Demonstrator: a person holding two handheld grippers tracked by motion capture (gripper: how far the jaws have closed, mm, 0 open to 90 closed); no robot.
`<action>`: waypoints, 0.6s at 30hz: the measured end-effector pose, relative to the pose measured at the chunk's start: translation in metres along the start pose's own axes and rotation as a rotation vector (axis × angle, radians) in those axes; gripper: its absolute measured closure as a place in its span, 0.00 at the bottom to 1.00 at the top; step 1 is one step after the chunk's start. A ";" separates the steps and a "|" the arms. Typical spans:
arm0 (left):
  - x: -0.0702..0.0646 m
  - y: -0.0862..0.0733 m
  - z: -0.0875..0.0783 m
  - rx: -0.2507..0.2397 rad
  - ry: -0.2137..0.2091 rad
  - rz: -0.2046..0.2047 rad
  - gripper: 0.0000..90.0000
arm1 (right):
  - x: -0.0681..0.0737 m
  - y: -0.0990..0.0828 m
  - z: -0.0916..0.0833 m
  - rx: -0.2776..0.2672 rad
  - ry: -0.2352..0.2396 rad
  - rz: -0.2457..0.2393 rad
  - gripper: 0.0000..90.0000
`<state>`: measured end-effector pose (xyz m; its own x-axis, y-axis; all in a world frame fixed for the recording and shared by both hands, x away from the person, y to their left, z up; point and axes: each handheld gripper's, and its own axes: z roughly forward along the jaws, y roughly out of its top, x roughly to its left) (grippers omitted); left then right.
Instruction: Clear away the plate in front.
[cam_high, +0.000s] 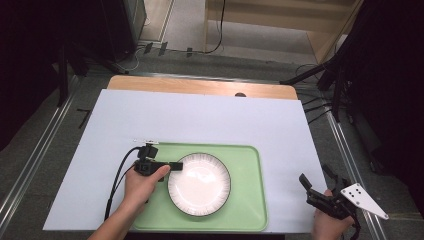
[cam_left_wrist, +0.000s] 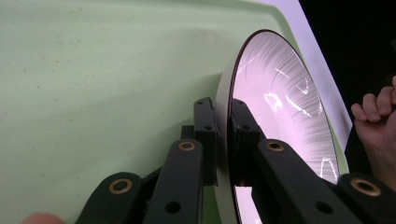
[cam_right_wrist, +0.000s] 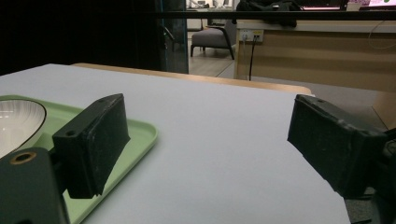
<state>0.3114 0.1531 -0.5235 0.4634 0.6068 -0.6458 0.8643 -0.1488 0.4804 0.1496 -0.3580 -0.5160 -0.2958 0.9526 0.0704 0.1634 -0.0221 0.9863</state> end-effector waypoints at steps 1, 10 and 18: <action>0.000 0.000 0.000 0.000 0.005 0.000 0.94 | 0.000 0.000 0.000 0.000 0.000 0.001 0.14; -0.002 0.000 0.001 0.002 0.045 0.025 0.93 | 0.000 0.000 0.000 0.000 0.000 0.003 0.14; -0.005 0.002 -0.005 -0.045 0.064 0.053 0.75 | 0.000 0.000 0.000 0.000 0.000 0.000 0.14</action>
<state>0.3105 0.1537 -0.5164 0.4935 0.6479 -0.5803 0.8287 -0.1478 0.5398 0.1495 -0.3578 -0.5158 -0.2955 0.9527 0.0708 0.1634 -0.0226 0.9863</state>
